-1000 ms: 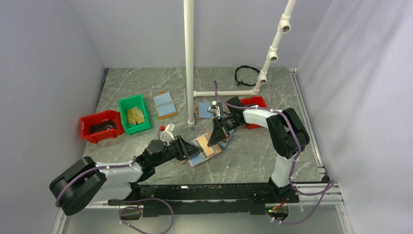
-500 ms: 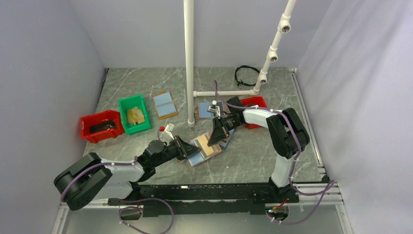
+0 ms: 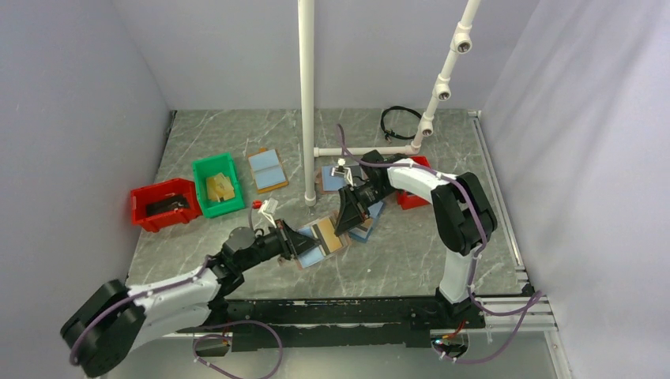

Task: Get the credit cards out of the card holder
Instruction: Remove the credit card from the card holder.

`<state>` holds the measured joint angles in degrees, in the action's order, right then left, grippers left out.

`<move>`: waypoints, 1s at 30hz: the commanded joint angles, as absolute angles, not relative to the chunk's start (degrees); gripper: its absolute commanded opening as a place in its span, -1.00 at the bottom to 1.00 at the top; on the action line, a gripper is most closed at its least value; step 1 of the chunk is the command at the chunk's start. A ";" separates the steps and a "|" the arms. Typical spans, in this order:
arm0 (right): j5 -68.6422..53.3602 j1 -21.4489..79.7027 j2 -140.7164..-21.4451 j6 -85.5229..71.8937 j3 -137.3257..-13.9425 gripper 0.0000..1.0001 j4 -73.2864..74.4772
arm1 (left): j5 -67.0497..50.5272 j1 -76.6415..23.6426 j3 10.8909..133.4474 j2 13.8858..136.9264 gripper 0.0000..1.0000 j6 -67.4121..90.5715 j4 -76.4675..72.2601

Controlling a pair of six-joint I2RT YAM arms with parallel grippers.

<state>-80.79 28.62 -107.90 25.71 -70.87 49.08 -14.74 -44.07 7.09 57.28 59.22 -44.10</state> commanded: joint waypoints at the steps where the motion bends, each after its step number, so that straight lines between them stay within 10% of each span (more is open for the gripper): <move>1: -78.94 27.36 -107.12 41.49 -74.44 -0.33 62.72 | -17.07 -42.88 8.83 47.27 -1.00 51.42 -31.46; 13: -69.13 26.59 -97.62 26.44 -67.47 -0.07 43.73 | -20.83 -41.86 12.71 36.94 -1.00 43.03 -14.06; 30: -77.01 29.34 -101.73 31.35 -66.30 0.13 44.91 | -26.55 -41.89 12.40 46.74 -1.00 46.33 -33.10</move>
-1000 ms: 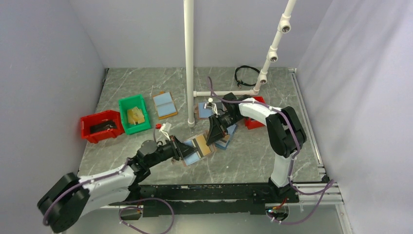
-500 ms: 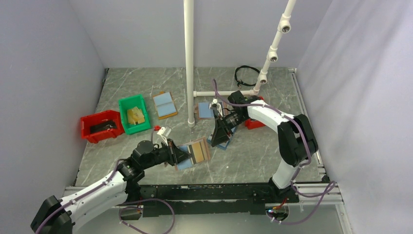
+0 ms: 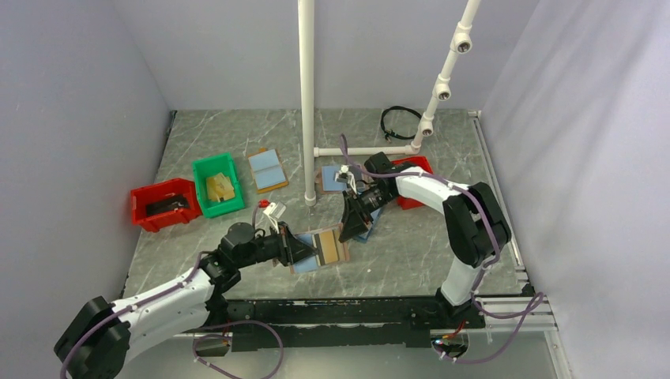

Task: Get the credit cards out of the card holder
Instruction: Remove the credit card from the card holder.

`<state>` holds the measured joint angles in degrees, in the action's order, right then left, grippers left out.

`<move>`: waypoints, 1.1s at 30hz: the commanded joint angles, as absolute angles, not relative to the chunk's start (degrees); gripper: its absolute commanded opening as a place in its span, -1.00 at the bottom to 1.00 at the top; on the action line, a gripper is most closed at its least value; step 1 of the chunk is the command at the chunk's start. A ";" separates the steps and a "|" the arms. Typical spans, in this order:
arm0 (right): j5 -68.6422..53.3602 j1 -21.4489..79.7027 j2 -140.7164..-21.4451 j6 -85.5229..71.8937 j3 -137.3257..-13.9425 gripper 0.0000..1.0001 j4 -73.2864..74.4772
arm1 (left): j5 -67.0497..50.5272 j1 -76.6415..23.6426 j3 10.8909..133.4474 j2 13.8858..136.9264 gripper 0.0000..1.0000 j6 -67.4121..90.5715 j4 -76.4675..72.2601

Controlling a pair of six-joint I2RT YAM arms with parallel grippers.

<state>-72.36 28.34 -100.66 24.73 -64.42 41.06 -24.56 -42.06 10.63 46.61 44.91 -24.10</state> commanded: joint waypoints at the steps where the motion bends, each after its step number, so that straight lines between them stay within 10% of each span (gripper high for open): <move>1: -77.30 29.48 -102.11 32.32 -66.76 0.12 46.16 | -26.54 -41.90 12.39 46.71 -1.00 46.45 -33.27; 6: -78.85 29.69 -104.01 36.76 -69.05 -0.04 51.94 | -26.23 -41.88 12.11 46.08 -1.00 46.66 -33.28; 14: -80.97 29.79 -106.09 46.23 -73.01 -1.00 62.65 | -25.39 -41.69 11.86 44.76 -1.00 46.42 -30.80; 33: -78.48 28.45 -106.65 42.07 -71.95 -1.00 58.97 | -28.99 -34.53 12.94 35.92 -1.00 48.00 -15.41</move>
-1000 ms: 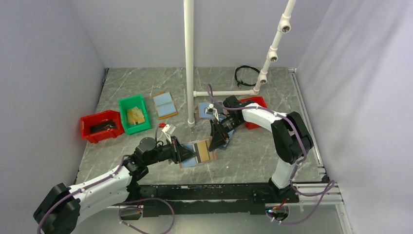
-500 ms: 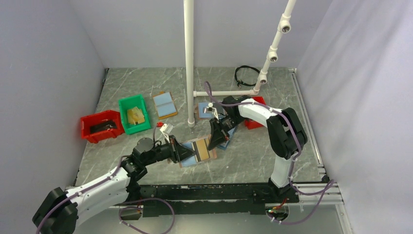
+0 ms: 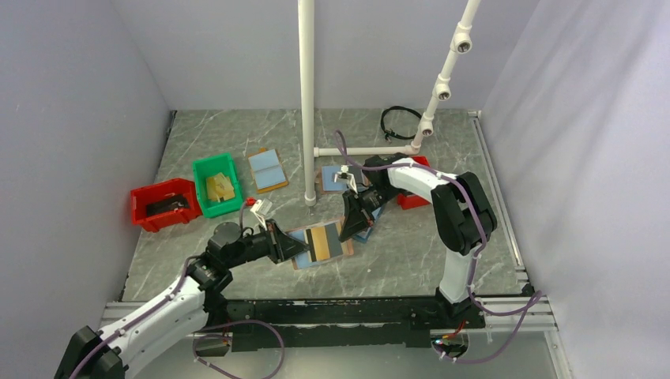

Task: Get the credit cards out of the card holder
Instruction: Remove the credit card from the card holder, then place the credit card in the storage box.

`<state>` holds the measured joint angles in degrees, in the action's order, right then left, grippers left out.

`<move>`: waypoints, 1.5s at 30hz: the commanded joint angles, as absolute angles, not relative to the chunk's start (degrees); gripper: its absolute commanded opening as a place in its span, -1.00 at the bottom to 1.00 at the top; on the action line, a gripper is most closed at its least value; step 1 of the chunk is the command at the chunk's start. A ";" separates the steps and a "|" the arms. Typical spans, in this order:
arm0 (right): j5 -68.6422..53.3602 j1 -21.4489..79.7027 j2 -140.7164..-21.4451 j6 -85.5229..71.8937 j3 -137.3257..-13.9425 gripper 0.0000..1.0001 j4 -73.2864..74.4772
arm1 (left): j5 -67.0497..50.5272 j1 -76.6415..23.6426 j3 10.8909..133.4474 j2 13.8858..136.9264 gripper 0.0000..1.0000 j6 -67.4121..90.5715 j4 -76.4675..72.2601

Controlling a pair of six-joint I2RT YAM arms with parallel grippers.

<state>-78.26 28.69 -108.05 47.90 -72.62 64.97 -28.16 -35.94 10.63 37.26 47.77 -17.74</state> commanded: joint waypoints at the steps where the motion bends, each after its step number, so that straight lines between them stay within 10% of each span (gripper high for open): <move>1: -77.57 28.32 -106.31 38.35 -70.87 -1.00 55.66 | -29.00 -34.33 13.42 35.55 -1.00 47.95 -13.80; 20: -68.06 29.14 -108.81 21.55 -66.26 -1.00 40.28 | -18.77 -32.37 21.84 27.51 -1.00 43.91 12.23; 30: -66.20 29.94 -110.04 20.09 -66.47 -1.00 39.67 | 10.89 -31.62 29.02 26.85 -1.00 44.60 29.00; 45: -65.11 30.66 -110.72 19.79 -67.44 -1.00 40.62 | 26.12 -13.18 51.64 58.17 -1.00 28.71 32.55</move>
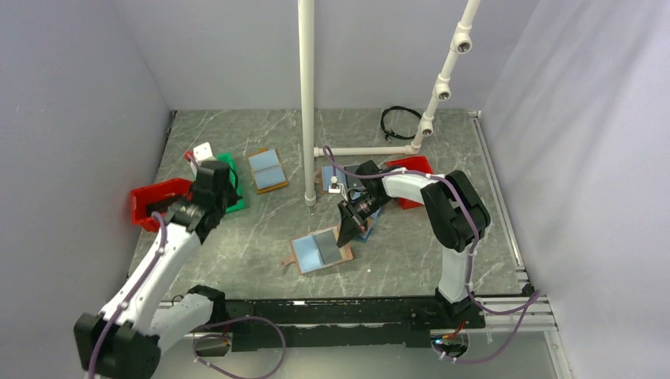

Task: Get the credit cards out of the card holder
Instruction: Place the credit card in the storage box.

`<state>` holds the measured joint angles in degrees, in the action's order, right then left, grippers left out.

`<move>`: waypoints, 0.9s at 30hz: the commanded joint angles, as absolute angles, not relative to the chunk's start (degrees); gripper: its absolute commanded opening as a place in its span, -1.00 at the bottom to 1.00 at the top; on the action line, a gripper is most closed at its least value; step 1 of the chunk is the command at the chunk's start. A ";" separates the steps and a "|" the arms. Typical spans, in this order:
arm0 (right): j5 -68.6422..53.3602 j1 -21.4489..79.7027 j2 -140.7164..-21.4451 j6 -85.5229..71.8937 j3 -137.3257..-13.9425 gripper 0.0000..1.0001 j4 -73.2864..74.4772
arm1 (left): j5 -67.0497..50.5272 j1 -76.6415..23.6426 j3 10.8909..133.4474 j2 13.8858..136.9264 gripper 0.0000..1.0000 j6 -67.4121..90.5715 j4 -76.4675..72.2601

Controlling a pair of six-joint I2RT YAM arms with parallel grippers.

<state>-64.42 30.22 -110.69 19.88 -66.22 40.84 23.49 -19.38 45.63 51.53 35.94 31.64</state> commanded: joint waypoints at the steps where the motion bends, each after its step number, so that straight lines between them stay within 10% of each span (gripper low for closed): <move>1: -65.13 30.67 -110.76 19.98 -67.56 -1.00 40.84 | 25.57 -10.89 53.11 61.01 -1.00 27.82 32.68; 24: -64.87 30.67 -110.57 20.33 -67.95 -1.00 41.37 | 25.48 -0.79 74.68 93.89 -1.00 26.35 37.62; 27: -64.81 30.67 -110.73 20.39 -67.94 -1.00 41.39 | 27.68 -0.79 76.30 96.01 -0.60 27.87 40.25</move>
